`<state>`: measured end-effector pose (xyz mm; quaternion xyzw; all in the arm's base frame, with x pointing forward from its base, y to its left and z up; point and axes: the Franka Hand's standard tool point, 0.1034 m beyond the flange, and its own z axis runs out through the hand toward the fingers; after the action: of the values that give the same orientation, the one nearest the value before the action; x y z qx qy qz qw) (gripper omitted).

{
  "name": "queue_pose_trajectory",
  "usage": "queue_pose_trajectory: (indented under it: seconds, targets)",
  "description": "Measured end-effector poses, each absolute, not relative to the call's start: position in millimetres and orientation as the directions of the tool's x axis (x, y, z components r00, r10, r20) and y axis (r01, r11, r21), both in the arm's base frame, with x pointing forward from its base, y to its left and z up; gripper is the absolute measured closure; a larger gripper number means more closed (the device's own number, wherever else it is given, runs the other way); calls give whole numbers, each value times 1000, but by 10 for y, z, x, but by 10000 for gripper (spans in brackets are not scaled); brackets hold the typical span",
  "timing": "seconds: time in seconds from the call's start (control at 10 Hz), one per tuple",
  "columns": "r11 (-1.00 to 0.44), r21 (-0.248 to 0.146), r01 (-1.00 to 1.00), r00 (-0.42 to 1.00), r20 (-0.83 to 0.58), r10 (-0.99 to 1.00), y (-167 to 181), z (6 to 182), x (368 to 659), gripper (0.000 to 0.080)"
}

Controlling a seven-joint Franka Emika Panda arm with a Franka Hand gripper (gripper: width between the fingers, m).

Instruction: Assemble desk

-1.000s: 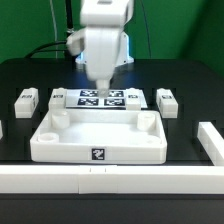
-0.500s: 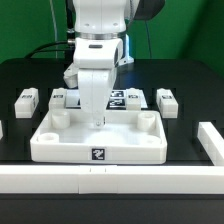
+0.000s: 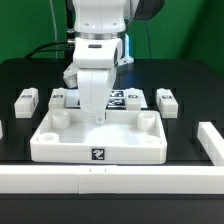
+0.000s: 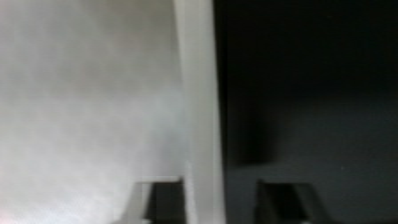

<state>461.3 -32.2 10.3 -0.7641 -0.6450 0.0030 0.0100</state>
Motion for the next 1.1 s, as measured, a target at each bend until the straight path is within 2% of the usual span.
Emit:
queue_pose_trajectory:
  seconds: [0.1,0.2,0.7,0.9,1.1]
  targets:
    - [-168,-19,986,168,8,986,-321,103,4613,676]
    - [-168,-17,986,168,9,986,-322,107,4619,744]
    - [-168,-17,986,168,9,986,-323,107,4619,744]
    - [8,23,1000,-9,15,1000,-394,104,4731,744]
    - [-2,30,1000,1,27,1000,-182,105,4871,744]
